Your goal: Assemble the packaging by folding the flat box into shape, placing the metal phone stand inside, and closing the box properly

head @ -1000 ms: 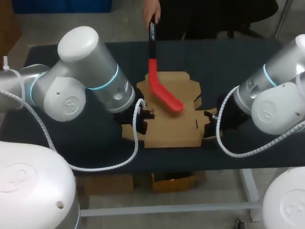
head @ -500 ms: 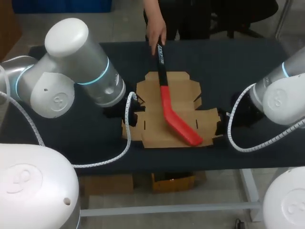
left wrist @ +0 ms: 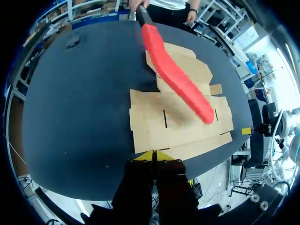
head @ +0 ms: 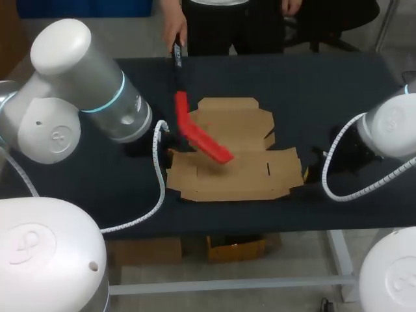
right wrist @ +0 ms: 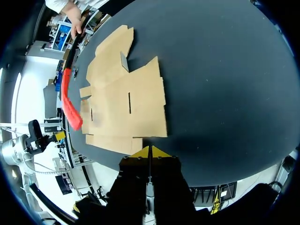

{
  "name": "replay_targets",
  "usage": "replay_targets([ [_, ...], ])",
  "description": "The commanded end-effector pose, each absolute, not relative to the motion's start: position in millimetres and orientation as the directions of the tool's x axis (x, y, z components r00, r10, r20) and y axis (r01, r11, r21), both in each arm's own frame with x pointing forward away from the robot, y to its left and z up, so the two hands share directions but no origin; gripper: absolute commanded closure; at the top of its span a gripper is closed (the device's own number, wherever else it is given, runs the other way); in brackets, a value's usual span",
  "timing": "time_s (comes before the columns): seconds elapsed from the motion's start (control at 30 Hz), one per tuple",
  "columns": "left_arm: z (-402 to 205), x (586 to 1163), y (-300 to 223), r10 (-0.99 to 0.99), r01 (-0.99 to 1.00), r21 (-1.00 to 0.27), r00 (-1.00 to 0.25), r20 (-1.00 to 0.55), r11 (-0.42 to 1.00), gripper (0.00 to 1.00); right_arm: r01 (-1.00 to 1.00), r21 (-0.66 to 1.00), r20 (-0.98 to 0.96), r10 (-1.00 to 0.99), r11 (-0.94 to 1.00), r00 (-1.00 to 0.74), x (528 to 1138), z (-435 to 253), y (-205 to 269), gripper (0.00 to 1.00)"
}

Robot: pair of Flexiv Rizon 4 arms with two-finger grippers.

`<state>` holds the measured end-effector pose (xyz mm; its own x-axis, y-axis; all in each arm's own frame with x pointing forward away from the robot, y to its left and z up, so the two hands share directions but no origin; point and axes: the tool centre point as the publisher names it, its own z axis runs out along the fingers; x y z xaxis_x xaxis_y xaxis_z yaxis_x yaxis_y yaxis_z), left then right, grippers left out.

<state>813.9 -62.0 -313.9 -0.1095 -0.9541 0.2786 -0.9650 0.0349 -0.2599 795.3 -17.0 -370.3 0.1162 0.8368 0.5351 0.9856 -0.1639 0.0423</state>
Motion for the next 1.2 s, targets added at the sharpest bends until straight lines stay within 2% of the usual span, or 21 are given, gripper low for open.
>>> replay_targets([
  [0.03,-308,811,-52,-0.953,-0.966,-0.254,-0.114,0.28,0.041,1.0,0.987,0.031,0.569,0.814,-0.16,0.114,794,-363,-31,1.0],
  [0.4,-304,817,-29,-0.943,-0.97,-0.238,-0.13,0.307,0.057,1.0,0.993,0.025,0.588,0.805,-0.116,0.079,796,-364,-51,1.0],
  [0.53,-302,819,-21,-0.942,-0.971,-0.235,-0.126,0.311,0.052,0.56,0.996,0.015,0.586,0.808,-0.086,0.061,798,-364,-62,1.0],
  [0.57,-302,820,-19,-0.942,-0.971,-0.234,-0.124,0.311,0.051,0.34,0.998,0.021,0.592,0.805,-0.065,0.04,799,-364,-65,0.8],
  [0.6,-301,821,-18,-0.941,-0.972,-0.231,-0.122,0.315,0.048,0.09,0.997,0.017,0.59,0.806,-0.07,0.047,799,-363,-68,0.71],
  [0.63,-301,822,-16,-0.942,-0.972,-0.23,-0.117,0.316,0.043,0.0,0.997,0.014,0.585,0.809,-0.072,0.051,800,-363,-71,0.65],
  [0.7,-299,824,-13,-0.94,-0.973,-0.227,-0.111,0.321,0.038,0.0,0.998,0.014,0.586,0.809,-0.067,0.046,801,-363,-74,0.51],
  [0.73,-298,826,-11,-0.941,-0.973,-0.226,-0.109,0.321,0.036,0.0,0.998,0.012,0.583,0.811,-0.068,0.049,801,-363,-75,0.31],
  [0.77,-298,827,-10,-0.941,-0.974,-0.225,-0.108,0.321,0.034,0.0,0.998,0.013,0.584,0.811,-0.058,0.039,802,-363,-76,0.05],
  [0.8,-297,828,-9,-0.939,-0.974,-0.224,-0.111,0.325,0.037,0.0,0.999,0.012,0.585,0.81,-0.053,0.036,803,-363,-78,0.0],
  [1.2,-289,846,2,-0.935,-0.976,-0.195,-0.159,0.317,0.1,0.0,1.0,0.02,0.566,0.824,-0.022,0.007,817,-357,-99,0.0],
])
